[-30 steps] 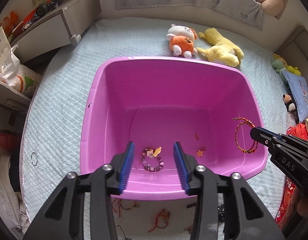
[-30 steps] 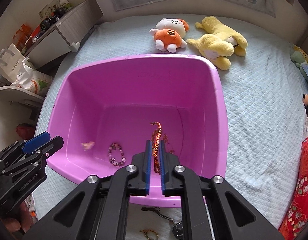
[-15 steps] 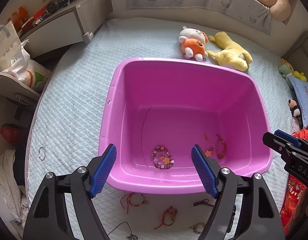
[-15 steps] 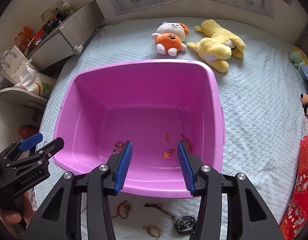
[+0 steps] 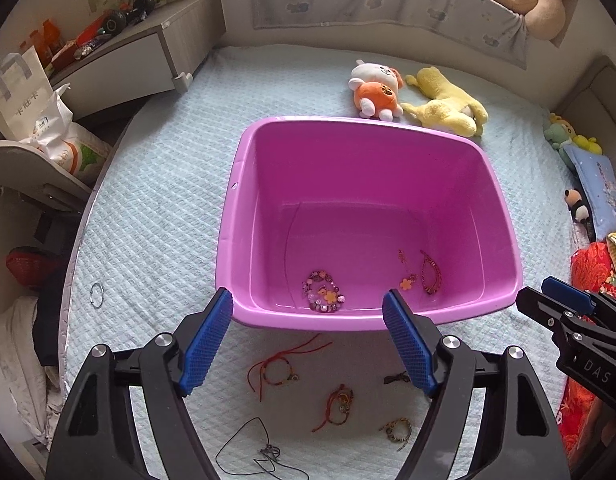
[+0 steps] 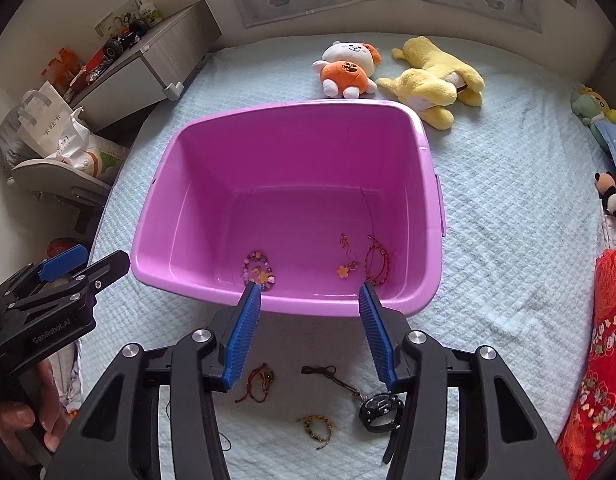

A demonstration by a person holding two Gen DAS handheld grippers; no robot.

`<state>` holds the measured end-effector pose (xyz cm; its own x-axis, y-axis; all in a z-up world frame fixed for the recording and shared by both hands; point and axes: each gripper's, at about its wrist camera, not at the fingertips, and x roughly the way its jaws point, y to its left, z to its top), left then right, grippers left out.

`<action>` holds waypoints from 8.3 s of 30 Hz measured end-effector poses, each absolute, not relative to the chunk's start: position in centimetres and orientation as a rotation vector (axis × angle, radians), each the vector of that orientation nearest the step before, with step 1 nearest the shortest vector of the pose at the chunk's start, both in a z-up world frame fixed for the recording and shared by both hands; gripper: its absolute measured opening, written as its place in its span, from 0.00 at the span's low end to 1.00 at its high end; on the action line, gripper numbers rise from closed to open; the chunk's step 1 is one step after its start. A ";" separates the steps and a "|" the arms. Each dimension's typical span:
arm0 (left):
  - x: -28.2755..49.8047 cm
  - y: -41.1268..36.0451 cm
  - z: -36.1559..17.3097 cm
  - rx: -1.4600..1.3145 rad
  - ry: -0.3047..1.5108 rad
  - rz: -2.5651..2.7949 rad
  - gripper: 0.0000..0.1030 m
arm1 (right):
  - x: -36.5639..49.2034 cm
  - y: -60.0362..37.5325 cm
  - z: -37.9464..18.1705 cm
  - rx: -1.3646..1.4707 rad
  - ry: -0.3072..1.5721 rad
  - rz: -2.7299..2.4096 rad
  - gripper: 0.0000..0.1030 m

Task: Organize jewelry
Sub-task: 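Withdraw both open tools from the tub back toward the jewelry on the bed, then close the left tool on the black cord necklace while the right tool grasps the rainbow beaded bracelet, then lift the necklace and rainbow bracelet with both tools and carry them over the tub, then open both tools to drop the necklace and bracelet into the tub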

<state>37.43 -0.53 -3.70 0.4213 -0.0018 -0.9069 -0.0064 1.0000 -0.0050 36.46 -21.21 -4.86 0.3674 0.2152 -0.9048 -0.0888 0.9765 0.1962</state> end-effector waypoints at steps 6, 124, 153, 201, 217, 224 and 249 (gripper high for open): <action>34.3 -0.5 -2.5 0.003 1.127 -0.001 0.74 | 32.7 -21.3 -3.8 0.130 1.167 0.206 0.49; 13.1 5.4 -32.3 -0.021 1.031 0.118 0.80 | 15.1 -17.0 -33.8 0.032 1.106 0.098 0.59; 12.4 5.9 -32.1 -0.012 0.987 0.062 0.13 | 14.9 -15.3 -33.3 -0.012 1.065 0.110 0.10; 10.4 2.5 -0.9 -0.081 0.926 -0.189 0.09 | 7.7 -21.8 -3.0 0.181 1.026 0.139 0.09; 19.9 -5.0 5.8 -0.070 0.874 -0.024 0.09 | 20.5 -27.1 1.7 0.082 0.987 0.404 0.09; 25.5 -5.6 5.1 -0.041 0.900 -0.037 0.10 | 26.0 -26.7 1.4 0.132 0.971 0.388 0.09; 42.3 -2.4 -5.0 -0.068 1.162 -0.017 0.11 | 43.8 -21.2 -6.3 0.062 1.190 0.316 0.10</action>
<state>42.33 -2.38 -4.96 0.3977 -0.0489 -0.9162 -0.0216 0.9978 -0.0627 43.80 -21.20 -6.29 0.3328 0.2743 -0.9022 -0.2096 0.9543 0.2129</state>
